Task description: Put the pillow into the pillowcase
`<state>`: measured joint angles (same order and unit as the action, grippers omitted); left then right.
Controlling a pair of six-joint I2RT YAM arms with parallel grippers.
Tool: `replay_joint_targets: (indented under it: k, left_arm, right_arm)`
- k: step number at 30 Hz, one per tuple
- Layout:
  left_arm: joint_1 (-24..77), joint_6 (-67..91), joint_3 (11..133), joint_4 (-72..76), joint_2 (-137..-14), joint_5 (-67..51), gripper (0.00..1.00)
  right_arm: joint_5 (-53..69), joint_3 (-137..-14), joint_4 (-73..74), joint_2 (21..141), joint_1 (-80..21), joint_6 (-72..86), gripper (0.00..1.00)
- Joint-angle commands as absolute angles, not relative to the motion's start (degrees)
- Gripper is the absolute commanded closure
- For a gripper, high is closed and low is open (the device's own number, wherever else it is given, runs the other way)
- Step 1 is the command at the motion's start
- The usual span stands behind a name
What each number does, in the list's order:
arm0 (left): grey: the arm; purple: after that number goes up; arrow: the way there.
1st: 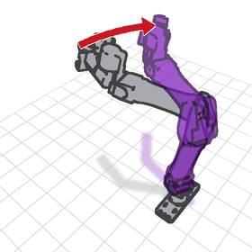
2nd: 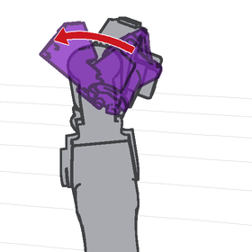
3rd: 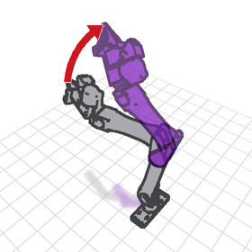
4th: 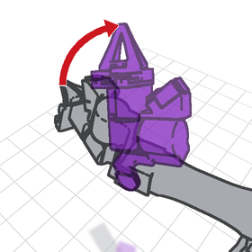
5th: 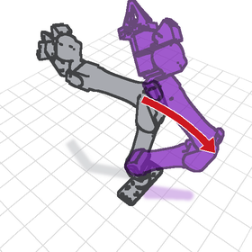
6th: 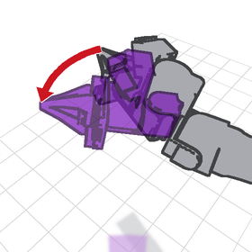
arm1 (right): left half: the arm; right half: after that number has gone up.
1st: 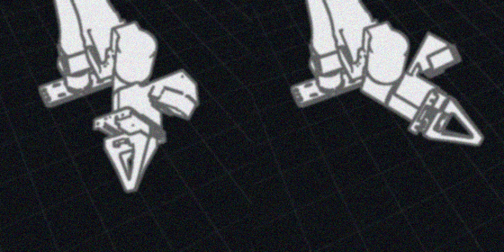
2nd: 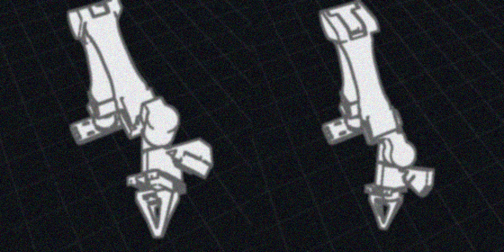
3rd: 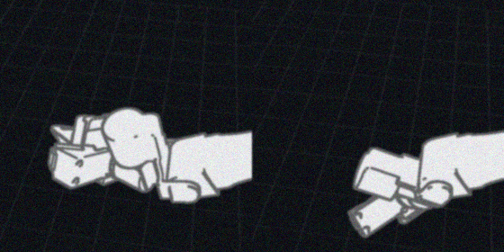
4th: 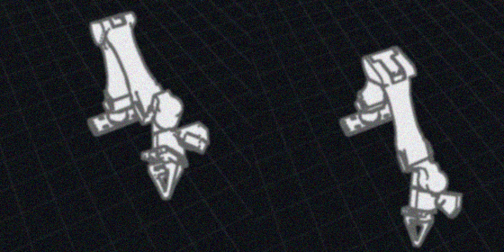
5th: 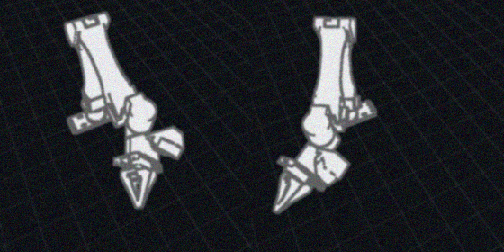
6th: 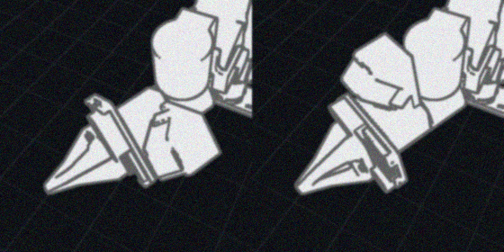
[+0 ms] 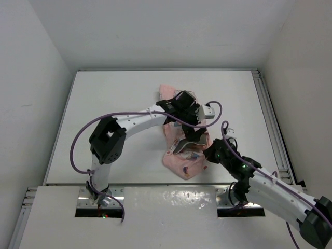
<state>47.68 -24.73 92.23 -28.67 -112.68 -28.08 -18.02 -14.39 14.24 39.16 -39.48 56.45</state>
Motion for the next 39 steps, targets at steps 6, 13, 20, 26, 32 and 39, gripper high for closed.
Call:
replay_joint_targets:
  k: [6, 13, 20, 26, 32, 39]
  left_arm:
    - [50.89, -25.23, 92.20, -24.61, -120.67, -28.13, 0.48]
    - [50.89, -26.09, 89.65, -21.01, -121.20, -15.05, 1.00]
    - [52.47, -37.34, 87.01, -28.64, -120.85, -12.99, 1.00]
    - [53.44, -38.59, 86.92, -31.38, -120.85, -21.97, 0.48]
    - [49.41, -29.28, 95.43, -33.65, -120.68, -34.09, 0.12]
    - [41.58, -29.68, 97.14, -36.13, -110.07, -33.05, 0.03]
  right_arm:
    - [-17.49, -16.26, 13.62, 37.36, -38.59, 57.12, 1.00]
    - [-20.65, -17.83, 16.69, 31.56, -37.35, 57.58, 1.00]
    - [-27.68, -23.99, 27.41, 29.10, -37.18, 52.30, 1.00]
    - [-24.89, -28.47, 24.19, 32.50, -37.53, 47.38, 1.00]
    - [-20.83, -30.86, 22.33, 39.20, -37.89, 46.31, 1.00]
    - [-16.20, -28.56, 29.26, 37.33, -27.70, 48.53, 0.40]
